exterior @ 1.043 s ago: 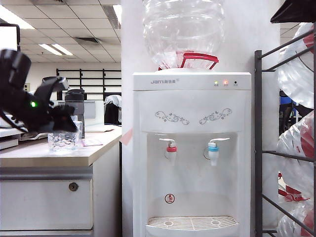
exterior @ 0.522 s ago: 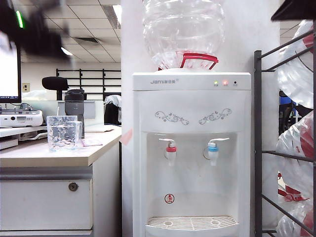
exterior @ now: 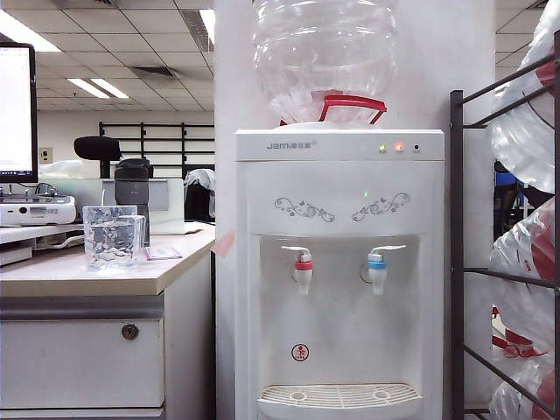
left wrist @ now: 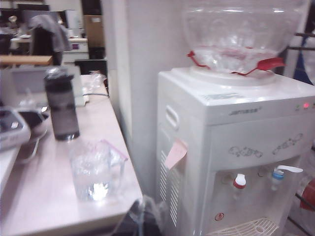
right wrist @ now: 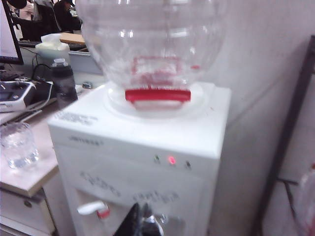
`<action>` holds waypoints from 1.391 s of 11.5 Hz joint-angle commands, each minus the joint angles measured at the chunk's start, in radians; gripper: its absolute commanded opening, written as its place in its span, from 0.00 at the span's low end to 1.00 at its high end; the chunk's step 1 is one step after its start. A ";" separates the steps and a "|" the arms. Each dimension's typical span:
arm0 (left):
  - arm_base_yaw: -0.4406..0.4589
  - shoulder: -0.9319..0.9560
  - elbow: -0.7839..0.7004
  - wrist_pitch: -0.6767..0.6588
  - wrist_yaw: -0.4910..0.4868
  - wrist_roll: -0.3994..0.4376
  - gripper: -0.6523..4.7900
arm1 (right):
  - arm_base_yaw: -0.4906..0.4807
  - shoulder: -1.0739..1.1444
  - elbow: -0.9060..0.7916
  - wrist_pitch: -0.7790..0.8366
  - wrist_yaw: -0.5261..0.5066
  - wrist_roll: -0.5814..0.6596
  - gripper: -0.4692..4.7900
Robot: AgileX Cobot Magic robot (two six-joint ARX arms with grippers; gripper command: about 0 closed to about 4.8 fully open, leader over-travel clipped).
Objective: Pick up the plastic mug from the left desk, go to the cold water outlet of the water dispenser, press the vertical switch to get some water, then put the mug back on the desk.
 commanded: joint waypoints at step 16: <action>0.001 -0.153 -0.284 0.058 0.037 -0.055 0.11 | -0.003 -0.428 -0.584 -0.006 0.134 -0.008 0.08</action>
